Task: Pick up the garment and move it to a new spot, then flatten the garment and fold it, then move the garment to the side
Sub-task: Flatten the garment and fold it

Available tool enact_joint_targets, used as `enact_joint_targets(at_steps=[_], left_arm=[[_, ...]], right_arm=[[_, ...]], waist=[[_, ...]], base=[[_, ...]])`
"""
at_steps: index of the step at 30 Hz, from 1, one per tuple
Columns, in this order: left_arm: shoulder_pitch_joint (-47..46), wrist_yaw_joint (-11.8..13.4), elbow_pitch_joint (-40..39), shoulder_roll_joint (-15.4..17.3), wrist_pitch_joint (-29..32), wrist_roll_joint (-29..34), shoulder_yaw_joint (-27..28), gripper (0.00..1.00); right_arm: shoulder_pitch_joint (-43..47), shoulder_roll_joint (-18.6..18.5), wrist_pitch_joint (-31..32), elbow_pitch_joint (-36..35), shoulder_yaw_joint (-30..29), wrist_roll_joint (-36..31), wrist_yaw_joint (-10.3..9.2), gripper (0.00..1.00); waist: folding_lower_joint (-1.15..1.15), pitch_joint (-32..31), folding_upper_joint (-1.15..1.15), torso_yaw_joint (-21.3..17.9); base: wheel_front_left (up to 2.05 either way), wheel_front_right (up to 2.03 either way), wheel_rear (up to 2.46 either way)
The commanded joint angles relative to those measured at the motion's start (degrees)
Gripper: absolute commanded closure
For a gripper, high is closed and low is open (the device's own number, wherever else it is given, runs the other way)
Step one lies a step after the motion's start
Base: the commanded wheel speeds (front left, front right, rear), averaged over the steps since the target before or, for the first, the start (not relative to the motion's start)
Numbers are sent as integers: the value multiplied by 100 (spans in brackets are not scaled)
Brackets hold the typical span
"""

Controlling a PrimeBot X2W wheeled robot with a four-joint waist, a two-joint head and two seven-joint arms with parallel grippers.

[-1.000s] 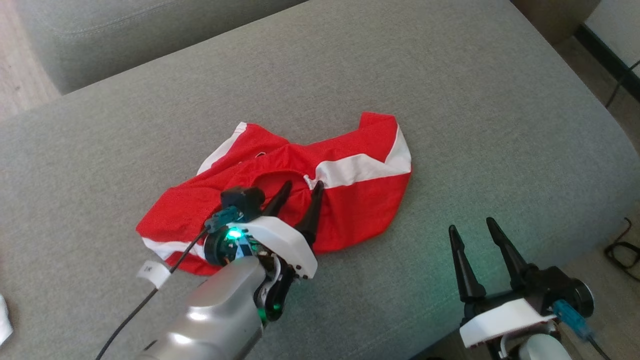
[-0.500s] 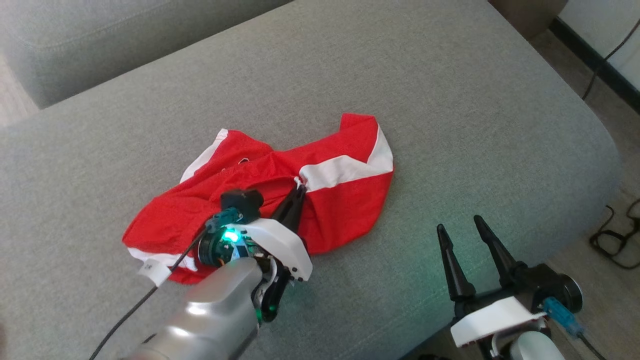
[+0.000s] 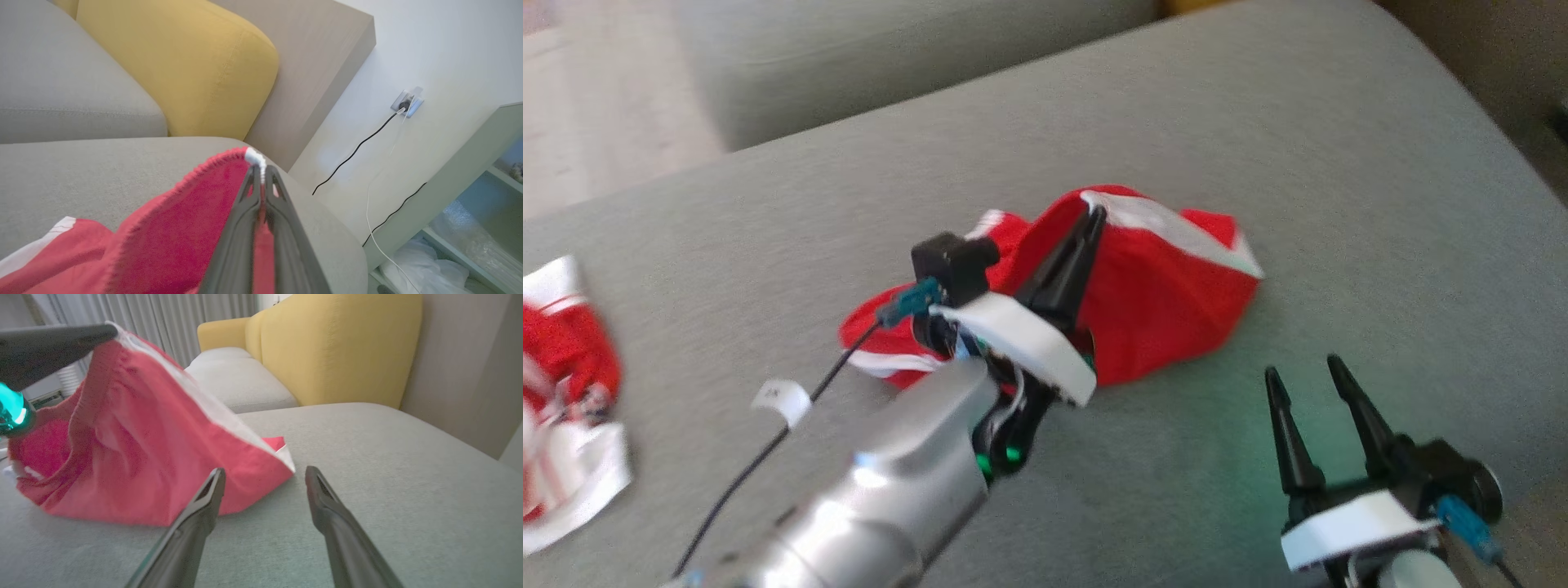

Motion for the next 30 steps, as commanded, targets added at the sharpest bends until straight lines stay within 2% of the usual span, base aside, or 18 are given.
enact_joint_targets(at_steps=[1,5,9,15,20,24,30], left_arm=[[121,-76,-259,33,-69,65,267,100],[749,-145,-558,305,-69,199,378,100],[1494,-151,-802,716,-69,35,501,100],[2123,62,-1095,1319,-69,147,604,100],[2190,274,-1305,1696,-69,411,607,100],[2161,422,-1439,1906,-69,513,678,100],[2140,527,-1579,2030,-69,557,805,100]], right_arm=[[64,-30,-36,-196,69,-39,43,0],[199,-30,-36,-198,-18,-14,43,0],[316,-30,-36,-176,-73,19,43,0],[378,-30,-36,-101,-196,64,43,0],[335,-30,-36,68,-259,246,43,0],[325,-30,-36,298,-219,675,43,0],[395,-30,-36,577,25,1549,43,0]], waist=[[0,-276,0,625],[0,-426,0,1221],[0,-537,0,1789],[0,-604,0,2487],[0,-614,0,2828],[0,-616,0,2967],[0,-607,0,3019]], base=[[0,0,0],[0,0,0],[0,0,0],[0,0,0],[0,0,0],[0,0,0],[0,0,0]])
